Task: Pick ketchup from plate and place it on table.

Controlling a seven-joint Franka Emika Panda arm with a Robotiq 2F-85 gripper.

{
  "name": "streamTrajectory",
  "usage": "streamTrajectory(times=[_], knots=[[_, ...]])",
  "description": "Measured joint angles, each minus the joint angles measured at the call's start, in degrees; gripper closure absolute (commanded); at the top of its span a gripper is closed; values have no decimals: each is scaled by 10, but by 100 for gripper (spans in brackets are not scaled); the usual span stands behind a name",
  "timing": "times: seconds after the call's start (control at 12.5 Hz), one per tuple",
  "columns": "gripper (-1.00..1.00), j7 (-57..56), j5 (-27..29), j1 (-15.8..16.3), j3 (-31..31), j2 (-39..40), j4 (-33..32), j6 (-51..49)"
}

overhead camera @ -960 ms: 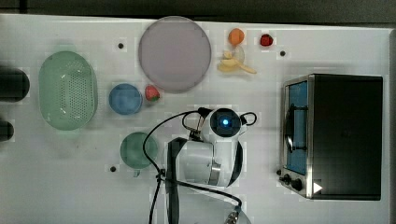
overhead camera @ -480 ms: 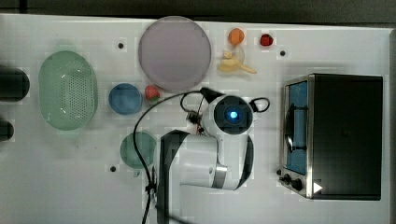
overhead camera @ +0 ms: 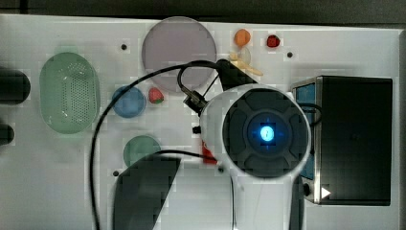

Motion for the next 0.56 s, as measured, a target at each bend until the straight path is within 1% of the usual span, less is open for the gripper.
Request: streamTrajectory(times=[0.24, 0.32, 0.56], knots=[[-100, 35, -33, 3, 0, -9, 76, -78], [-100, 46, -32, 3, 0, -8, 86, -82], [-100, 54, -41, 4, 1, -1, 87, -95]])
